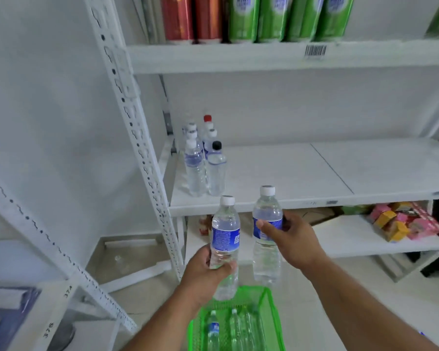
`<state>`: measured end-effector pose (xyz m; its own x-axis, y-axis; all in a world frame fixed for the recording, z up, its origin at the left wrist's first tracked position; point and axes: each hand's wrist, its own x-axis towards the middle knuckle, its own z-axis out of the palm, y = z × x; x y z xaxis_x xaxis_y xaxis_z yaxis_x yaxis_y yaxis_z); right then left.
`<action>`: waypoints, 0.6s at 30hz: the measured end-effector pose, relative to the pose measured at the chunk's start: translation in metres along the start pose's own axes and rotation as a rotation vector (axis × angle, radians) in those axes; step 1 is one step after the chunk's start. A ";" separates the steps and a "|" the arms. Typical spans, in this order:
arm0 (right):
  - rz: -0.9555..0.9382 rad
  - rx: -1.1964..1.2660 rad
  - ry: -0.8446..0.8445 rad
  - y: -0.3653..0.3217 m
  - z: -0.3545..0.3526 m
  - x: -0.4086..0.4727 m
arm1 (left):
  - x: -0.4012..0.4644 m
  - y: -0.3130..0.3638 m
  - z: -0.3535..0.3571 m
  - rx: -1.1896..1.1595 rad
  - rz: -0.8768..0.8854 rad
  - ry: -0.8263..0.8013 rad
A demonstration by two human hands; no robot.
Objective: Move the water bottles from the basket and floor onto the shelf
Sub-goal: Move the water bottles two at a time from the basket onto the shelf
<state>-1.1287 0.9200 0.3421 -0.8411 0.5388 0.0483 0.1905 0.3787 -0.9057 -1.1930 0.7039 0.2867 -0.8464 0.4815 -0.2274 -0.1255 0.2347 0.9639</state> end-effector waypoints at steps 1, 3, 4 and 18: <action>-0.017 0.008 0.012 -0.007 -0.007 0.000 | -0.002 0.008 0.001 0.003 0.015 0.006; -0.052 0.023 0.022 -0.018 -0.022 0.001 | -0.005 0.023 0.007 0.011 0.035 0.017; -0.068 0.025 0.020 -0.022 -0.029 0.002 | -0.006 0.030 0.010 0.013 0.047 0.018; -0.158 0.079 -0.079 -0.020 -0.125 0.053 | 0.015 0.082 0.104 0.034 0.086 0.171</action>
<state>-1.1143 1.0352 0.4153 -0.8952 0.4152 0.1618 0.0154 0.3917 -0.9200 -1.1619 0.8184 0.3475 -0.9292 0.3513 -0.1151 -0.0339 0.2292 0.9728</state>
